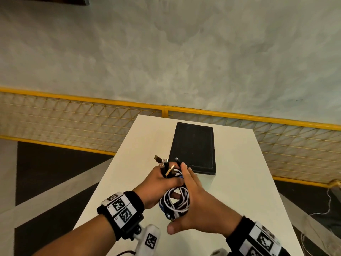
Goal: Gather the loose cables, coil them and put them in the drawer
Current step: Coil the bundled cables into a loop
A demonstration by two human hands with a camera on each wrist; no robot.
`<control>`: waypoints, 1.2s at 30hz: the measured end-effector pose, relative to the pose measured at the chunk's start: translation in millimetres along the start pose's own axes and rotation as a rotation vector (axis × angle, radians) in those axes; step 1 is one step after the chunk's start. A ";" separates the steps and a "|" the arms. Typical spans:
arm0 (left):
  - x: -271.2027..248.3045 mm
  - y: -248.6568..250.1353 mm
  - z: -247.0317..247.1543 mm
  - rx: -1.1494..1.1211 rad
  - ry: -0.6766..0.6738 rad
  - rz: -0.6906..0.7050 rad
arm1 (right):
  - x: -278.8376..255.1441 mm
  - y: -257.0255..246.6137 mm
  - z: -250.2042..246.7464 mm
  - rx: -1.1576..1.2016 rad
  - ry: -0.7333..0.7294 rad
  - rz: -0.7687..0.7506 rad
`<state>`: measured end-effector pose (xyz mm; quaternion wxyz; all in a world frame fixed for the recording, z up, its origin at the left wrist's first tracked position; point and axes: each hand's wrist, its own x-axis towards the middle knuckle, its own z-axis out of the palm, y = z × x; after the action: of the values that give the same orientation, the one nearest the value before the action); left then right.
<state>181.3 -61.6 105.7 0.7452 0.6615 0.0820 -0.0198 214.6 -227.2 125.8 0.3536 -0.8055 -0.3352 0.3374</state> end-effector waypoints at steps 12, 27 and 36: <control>5.9 7.3 -27.0 -0.053 -0.013 -0.036 | 11.1 -11.4 7.8 -0.017 0.085 -0.100; 3.8 5.9 -31.1 -0.016 -0.009 -0.052 | 23.3 12.0 19.9 0.053 0.212 -0.299; 8.6 5.0 -28.2 -0.032 0.004 -0.067 | 20.3 13.3 11.0 0.787 0.034 -0.115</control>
<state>187.7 -32.4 106.2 0.7543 0.6466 0.1057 -0.0422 221.2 -214.6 103.2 0.6591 -0.5936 -0.2190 0.4065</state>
